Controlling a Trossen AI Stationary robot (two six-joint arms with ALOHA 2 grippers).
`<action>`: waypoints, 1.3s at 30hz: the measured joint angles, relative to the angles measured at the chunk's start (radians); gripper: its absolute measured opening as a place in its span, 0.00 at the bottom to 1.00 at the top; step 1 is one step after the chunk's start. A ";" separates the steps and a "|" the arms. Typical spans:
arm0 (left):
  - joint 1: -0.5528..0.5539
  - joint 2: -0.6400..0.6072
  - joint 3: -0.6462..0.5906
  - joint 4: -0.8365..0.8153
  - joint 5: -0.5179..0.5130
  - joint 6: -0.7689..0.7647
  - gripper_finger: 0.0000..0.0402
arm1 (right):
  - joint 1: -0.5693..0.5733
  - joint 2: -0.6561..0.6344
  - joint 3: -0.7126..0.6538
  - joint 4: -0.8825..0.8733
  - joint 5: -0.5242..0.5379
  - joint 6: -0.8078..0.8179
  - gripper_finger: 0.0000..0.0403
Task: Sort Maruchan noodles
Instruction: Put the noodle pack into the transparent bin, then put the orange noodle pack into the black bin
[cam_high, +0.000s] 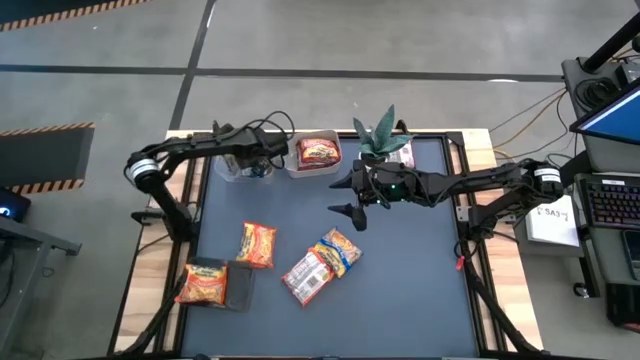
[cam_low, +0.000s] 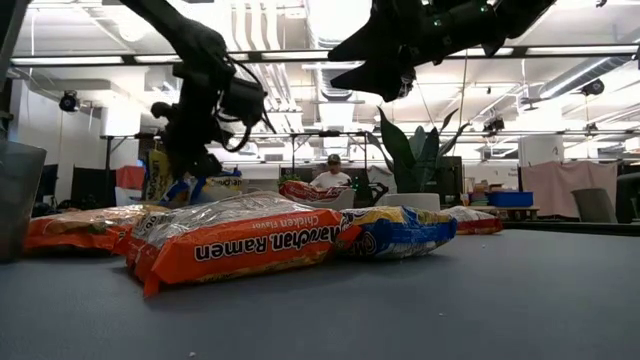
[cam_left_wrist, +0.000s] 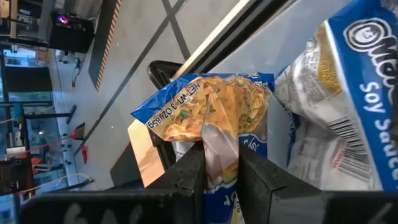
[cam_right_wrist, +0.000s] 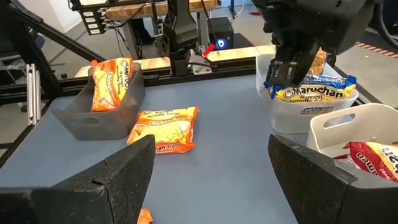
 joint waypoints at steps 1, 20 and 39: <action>0.000 0.008 0.002 0.000 0.005 0.000 0.15 | 0.000 0.000 0.000 -0.002 0.000 0.000 0.74; -0.079 -0.022 0.093 -0.017 0.028 0.007 0.37 | 0.000 0.000 0.000 -0.003 0.000 0.003 0.75; -0.617 -0.290 -0.049 0.273 0.159 0.302 0.37 | 0.004 0.000 -0.013 -0.144 -0.002 0.218 0.71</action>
